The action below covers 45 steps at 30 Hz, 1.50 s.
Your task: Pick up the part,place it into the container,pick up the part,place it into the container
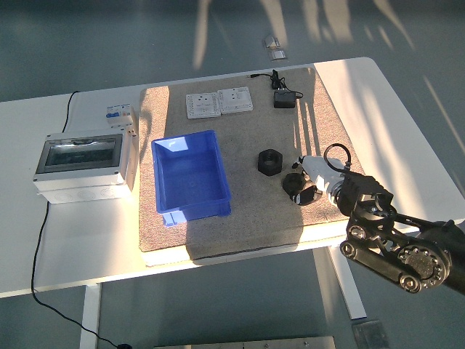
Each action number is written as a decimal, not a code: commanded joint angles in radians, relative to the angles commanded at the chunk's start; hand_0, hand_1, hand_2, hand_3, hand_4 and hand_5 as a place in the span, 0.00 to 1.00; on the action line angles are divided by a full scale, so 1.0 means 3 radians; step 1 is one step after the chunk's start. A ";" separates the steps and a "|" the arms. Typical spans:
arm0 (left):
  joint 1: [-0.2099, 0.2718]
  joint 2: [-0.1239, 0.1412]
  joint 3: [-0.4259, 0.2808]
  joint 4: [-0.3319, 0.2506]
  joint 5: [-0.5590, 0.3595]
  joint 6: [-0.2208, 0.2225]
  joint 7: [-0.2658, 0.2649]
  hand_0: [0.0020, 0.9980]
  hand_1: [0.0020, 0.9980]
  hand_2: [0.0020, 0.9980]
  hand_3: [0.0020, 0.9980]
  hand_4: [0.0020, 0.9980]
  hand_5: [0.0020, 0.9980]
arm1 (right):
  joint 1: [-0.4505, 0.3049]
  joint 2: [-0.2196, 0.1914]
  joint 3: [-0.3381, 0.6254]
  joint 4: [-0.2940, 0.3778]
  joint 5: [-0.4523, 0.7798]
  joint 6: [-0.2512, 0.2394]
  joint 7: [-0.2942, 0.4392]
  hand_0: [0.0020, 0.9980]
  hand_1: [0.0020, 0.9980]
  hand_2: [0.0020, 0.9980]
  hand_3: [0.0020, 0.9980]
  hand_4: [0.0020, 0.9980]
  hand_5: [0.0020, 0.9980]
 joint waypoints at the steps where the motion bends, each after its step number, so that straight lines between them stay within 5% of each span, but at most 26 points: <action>1: 0.0000 0.0000 -0.0001 0.0000 0.0002 0.0000 0.0002 0.68 0.67 0.69 0.79 0.83 0.76 | 0.0000 0.0000 -0.0002 -0.0002 -0.0009 -0.0005 0.0005 0.76 0.46 0.46 0.55 0.59 0.05; 2: -0.0001 0.0000 -0.0003 0.0000 0.0004 0.0000 0.0003 0.68 0.67 0.69 0.79 0.83 0.76 | 0.0000 -0.0001 -0.0003 -0.0003 -0.0016 -0.0009 0.0010 0.76 0.46 0.46 0.55 0.59 0.05; 3: -0.0001 0.0000 -0.0005 0.0000 0.0008 0.0000 0.0006 0.68 0.67 0.69 0.79 0.82 0.76 | 0.0000 -0.0001 -0.0004 -0.0005 -0.0029 -0.0018 0.0018 0.72 0.44 0.38 0.43 0.51 0.00; 10: 0.0009 0.0000 -0.0037 0.0000 0.0063 -0.0003 0.0049 0.68 0.67 0.69 0.79 0.82 0.76 | -0.0031 -0.0005 0.0113 0.0001 -0.0173 -0.0203 0.0159 0.70 0.43 0.37 0.41 0.47 0.00; 17: 0.0038 -0.0004 -0.0048 0.0000 0.0063 0.0004 0.0076 0.68 0.67 0.68 0.78 0.82 0.76 | 0.0043 -0.0022 0.0359 0.0120 0.0071 -0.0743 0.0646 0.69 0.44 0.37 0.41 0.46 0.00; 22: 0.0039 -0.0009 -0.0069 0.0000 0.0106 0.0006 0.0097 0.67 0.67 0.68 0.78 0.82 0.76 | 0.0342 0.0140 0.0112 0.0102 0.0489 -0.1114 0.1233 0.69 0.44 0.37 0.41 0.46 0.00; 26: 0.0034 -0.0016 -0.0075 0.0000 0.0121 0.0008 0.0106 0.67 0.67 0.68 0.78 0.82 0.76 | 0.0537 0.0299 -0.0168 -0.0053 0.0712 -0.1069 0.1625 0.69 0.44 0.37 0.41 0.46 0.00; 32: 0.0025 -0.0003 -0.0079 0.0000 0.0124 0.0015 0.0104 0.67 0.67 0.68 0.78 0.81 0.76 | 0.0681 0.0488 -0.0474 -0.0352 0.0467 -0.0905 0.2081 0.67 0.45 0.39 0.41 0.47 0.00; 33: 0.0025 -0.0001 -0.0081 0.0000 0.0125 0.0016 0.0104 0.67 0.67 0.68 0.78 0.81 0.76 | 0.0688 0.0504 -0.0488 -0.0381 0.0438 -0.0888 0.2124 0.71 0.60 0.55 0.48 0.48 0.00; 34: 0.0024 0.0001 -0.0083 0.0000 0.0126 0.0017 0.0104 0.67 0.67 0.68 0.78 0.81 0.76 | 0.0695 0.0519 -0.0502 -0.0409 0.0410 -0.0871 0.2162 0.71 0.60 0.55 0.48 0.48 0.00; 38: 0.0022 0.0008 -0.0105 0.0000 0.0139 0.0021 0.0104 0.67 0.67 0.68 0.78 0.81 0.76 | 0.0706 0.0559 -0.0524 -0.0460 0.0288 -0.0751 0.2175 0.71 0.60 0.55 0.48 0.48 0.00; 39: 0.0022 0.0010 -0.0112 0.0000 0.0146 0.0021 0.0105 0.67 0.67 0.67 0.78 0.81 0.76 | 0.0707 0.0565 -0.0524 -0.0464 0.0256 -0.0709 0.2154 0.84 0.79 0.75 0.68 0.51 0.00; 45: 0.0020 0.0018 -0.0143 0.0000 0.0187 0.0020 0.0112 0.67 0.67 0.67 0.78 0.81 0.76 | 0.0695 0.0577 -0.0512 -0.0466 0.0060 -0.0395 0.1905 0.84 0.79 0.75 0.68 0.51 0.00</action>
